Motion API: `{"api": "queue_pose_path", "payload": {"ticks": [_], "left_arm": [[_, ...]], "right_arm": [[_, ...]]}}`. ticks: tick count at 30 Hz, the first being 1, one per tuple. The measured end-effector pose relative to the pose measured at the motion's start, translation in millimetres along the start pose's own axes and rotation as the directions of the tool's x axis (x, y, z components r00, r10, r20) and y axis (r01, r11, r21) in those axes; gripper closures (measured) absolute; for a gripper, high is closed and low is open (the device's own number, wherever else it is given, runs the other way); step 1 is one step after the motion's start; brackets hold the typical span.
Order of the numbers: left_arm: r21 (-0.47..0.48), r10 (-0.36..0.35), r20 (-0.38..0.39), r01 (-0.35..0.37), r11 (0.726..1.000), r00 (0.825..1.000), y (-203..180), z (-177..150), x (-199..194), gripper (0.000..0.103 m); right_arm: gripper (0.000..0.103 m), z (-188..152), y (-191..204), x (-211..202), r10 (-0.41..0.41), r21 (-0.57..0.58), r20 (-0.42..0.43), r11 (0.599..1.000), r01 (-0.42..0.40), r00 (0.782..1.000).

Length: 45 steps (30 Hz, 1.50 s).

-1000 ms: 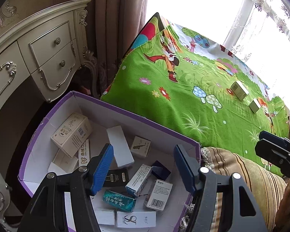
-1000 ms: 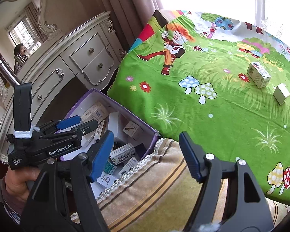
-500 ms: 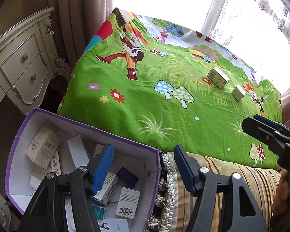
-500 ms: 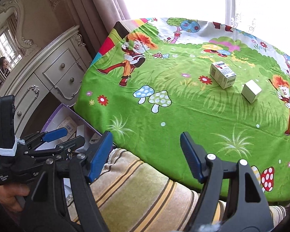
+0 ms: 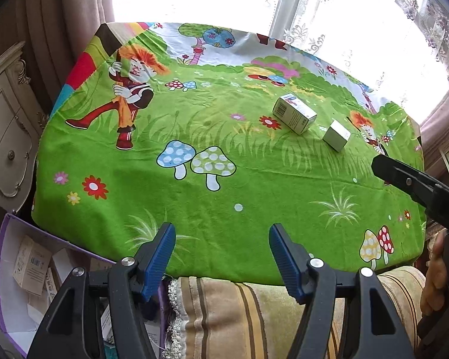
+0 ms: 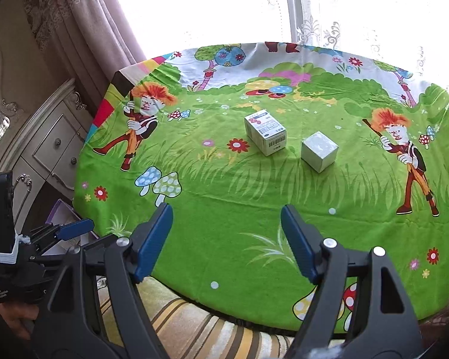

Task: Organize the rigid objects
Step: 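Move both grippers back to the last two boxes on the table, then grasp the white-and-red medicine box with the left gripper while the right grasps the white cube box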

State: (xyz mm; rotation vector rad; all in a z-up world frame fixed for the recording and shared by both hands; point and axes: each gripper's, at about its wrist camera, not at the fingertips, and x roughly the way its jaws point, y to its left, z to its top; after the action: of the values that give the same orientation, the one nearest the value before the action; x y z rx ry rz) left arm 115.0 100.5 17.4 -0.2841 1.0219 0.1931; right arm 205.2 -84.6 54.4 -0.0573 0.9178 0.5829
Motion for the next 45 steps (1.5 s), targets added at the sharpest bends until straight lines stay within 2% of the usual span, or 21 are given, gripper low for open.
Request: {"api": "queue_pose_path", "payload": {"ticks": [7, 13, 21, 25, 35, 45], "left_arm": [[0.037, -0.035, -0.006, 0.035, 0.999, 0.999, -36.0, 26.3, 16.6, 0.034], [0.034, -0.066, -0.008, 0.066, 0.997, 0.998, -59.4, 50.6, 34.1, 0.034], [-0.036, -0.082, -0.017, 0.081, 0.996, 0.996, -73.0, 79.0, 64.2, 0.033], [-0.109, -0.104, -0.020, 0.102, 0.989, 0.994, -74.4, 97.4, 81.1, 0.031], [-0.305, -0.142, -0.002, 0.134, 0.943, 0.990, -78.8, 146.8, 130.2, 0.027], [-0.338, -0.112, -0.035, 0.094, 0.936, 0.993, -91.6, 164.8, 171.5, 0.027]], "right_arm": [[0.025, 9.0, -41.7, 7.7, -0.067, 0.050, 0.014, 0.997, 0.066, 0.998], [0.025, 15.4, -62.8, 21.8, -0.139, 0.029, 0.017, 0.990, 0.139, 0.990], [0.025, 26.9, -85.9, 49.4, -0.187, -0.001, 0.012, 0.982, 0.187, 0.982], [0.025, 35.9, -88.2, 64.3, -0.182, -0.038, 0.009, 0.983, 0.182, 0.983], [0.025, 54.2, -98.3, 97.9, -0.190, -0.068, -0.001, 0.980, 0.189, 0.982], [0.025, 51.9, -107.5, 127.4, -0.187, -0.070, -0.034, 0.980, 0.184, 0.982]]}}
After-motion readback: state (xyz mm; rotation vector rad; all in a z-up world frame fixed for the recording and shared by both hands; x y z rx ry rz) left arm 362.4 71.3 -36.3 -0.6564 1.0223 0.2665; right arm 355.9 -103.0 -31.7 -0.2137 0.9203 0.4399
